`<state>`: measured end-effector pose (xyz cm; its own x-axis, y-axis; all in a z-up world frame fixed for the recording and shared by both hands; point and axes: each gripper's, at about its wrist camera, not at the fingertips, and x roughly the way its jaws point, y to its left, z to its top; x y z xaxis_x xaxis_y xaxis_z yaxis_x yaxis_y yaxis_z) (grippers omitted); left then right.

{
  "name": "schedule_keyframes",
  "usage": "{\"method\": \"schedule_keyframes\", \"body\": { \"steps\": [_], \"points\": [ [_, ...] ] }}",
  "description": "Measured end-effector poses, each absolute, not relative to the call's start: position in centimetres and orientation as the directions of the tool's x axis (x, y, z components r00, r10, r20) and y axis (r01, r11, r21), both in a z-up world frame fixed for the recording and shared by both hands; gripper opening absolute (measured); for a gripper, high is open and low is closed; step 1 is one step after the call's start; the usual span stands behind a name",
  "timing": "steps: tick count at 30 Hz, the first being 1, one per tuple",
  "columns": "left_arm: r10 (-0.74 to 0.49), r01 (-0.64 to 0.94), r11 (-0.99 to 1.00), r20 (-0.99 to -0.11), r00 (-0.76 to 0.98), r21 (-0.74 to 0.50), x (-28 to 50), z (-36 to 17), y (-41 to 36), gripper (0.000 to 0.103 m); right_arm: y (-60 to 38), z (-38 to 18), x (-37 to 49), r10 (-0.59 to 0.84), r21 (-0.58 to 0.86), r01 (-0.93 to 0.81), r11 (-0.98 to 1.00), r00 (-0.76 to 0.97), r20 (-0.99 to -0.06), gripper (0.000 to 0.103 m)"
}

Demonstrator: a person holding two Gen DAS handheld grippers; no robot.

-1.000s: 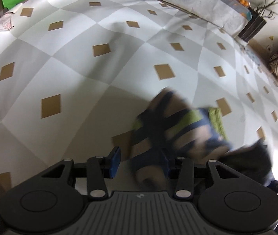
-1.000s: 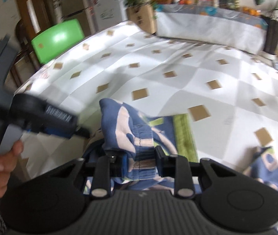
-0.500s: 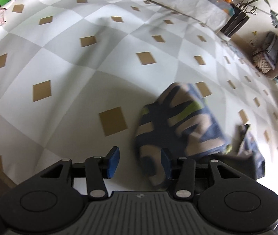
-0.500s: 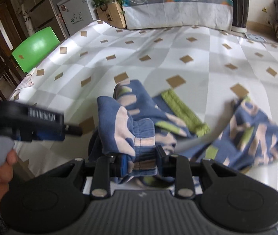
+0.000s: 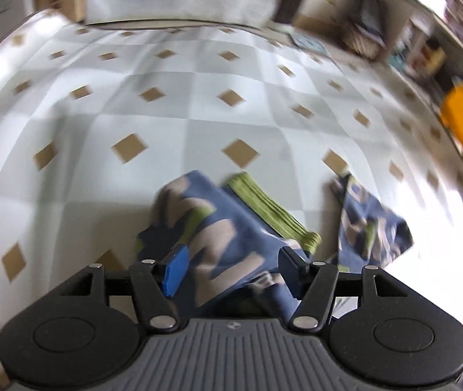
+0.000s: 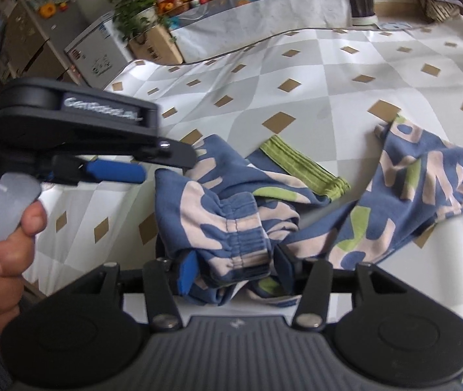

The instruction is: Fold clothes

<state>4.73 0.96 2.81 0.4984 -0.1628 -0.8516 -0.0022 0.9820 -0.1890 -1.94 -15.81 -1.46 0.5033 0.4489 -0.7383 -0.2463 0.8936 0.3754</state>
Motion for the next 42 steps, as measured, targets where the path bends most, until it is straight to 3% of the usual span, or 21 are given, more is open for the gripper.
{"method": "schedule_keyframes", "body": {
  "steps": [12, 18, 33, 42],
  "points": [
    [-0.192, 0.201, 0.972, -0.904, 0.382, -0.122, 8.2, 1.2, -4.0, 0.06, -16.8, -2.0, -1.5, 0.439, 0.418, -0.157, 0.895, 0.484, -0.757, 0.05],
    [-0.147, 0.312, 0.949, -0.946, 0.29, -0.052, 9.5, -0.6, -6.6, 0.06, -16.8, -2.1, -1.4, 0.44, 0.429, -0.142, 0.892, 0.484, -0.756, 0.051],
    [-0.025, 0.324, 0.944, -0.962, 0.273, 0.068, 11.5, -3.5, -8.5, 0.063, -17.0, -2.9, -0.8, 0.441, 0.454, -0.093, 0.886, 0.472, -0.763, 0.051],
    [-0.053, 0.2, 0.98, -0.949, 0.312, 0.011, 11.6, -2.7, -5.6, 0.023, -16.9, -3.0, -0.6, 0.434, 0.45, -0.09, 0.889, 0.478, -0.763, 0.051]
  ]
}}
